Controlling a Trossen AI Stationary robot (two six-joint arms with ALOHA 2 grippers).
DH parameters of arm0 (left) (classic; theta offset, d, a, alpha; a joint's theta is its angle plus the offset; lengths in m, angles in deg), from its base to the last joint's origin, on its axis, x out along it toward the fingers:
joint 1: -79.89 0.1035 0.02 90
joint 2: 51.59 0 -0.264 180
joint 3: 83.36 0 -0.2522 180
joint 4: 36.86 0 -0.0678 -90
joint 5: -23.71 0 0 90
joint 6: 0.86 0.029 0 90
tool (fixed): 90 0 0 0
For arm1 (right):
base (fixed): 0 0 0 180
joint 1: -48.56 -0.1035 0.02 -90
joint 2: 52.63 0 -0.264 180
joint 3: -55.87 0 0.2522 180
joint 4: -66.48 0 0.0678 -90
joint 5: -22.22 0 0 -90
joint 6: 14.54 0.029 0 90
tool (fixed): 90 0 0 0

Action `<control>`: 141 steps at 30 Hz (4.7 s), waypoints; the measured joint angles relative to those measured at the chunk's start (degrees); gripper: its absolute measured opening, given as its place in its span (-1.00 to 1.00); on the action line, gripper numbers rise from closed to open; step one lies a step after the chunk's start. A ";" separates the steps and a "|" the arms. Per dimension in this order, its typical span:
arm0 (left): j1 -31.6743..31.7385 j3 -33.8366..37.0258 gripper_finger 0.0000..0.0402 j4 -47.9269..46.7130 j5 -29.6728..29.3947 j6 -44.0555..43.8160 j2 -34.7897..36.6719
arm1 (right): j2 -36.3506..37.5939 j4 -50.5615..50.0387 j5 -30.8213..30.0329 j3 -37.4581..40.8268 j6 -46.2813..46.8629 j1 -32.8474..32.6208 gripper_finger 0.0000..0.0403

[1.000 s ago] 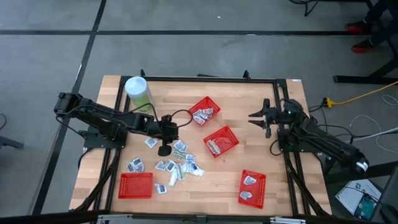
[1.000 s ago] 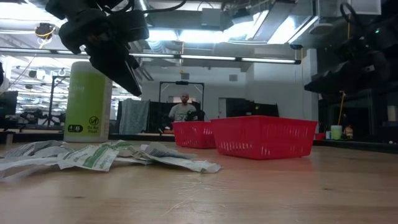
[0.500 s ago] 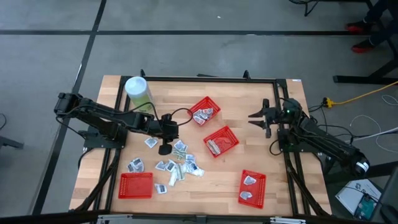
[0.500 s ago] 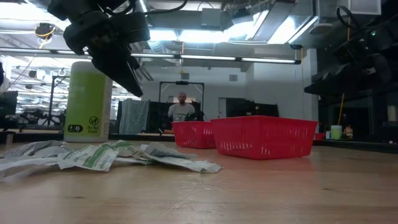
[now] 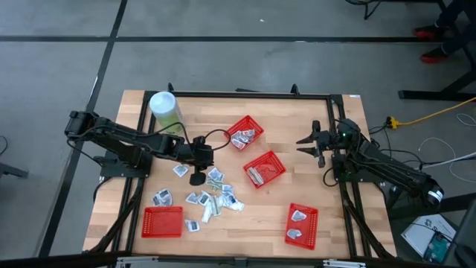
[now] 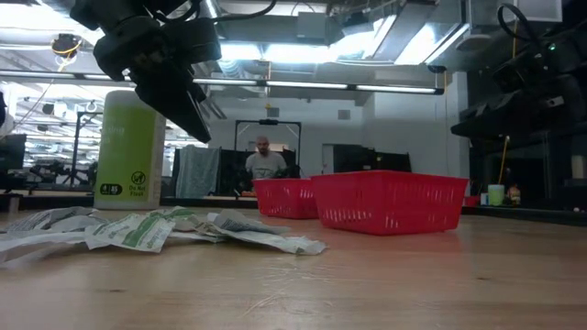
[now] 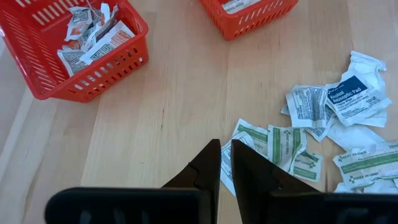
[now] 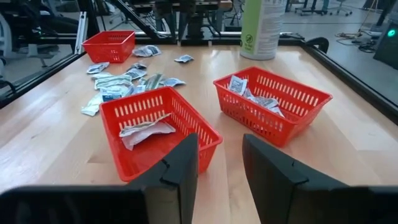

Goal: Pick & Place First Aid Supplies
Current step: Put the gray towelette pad into the red container

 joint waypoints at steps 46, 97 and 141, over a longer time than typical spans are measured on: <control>-17.60 0.00 -0.84 -16.06 -11.35 -25.16 -0.02 | 0.00 -0.03 -0.02 0.00 0.35 0.00 -0.37; -3.32 0.04 -0.99 -6.98 14.62 9.97 -16.79 | 0.02 -0.48 -0.04 -0.02 0.35 0.00 -0.37; -8.62 -15.19 -0.99 8.10 6.81 55.19 -16.87 | 0.00 -0.49 -0.04 -0.02 0.35 0.02 -0.37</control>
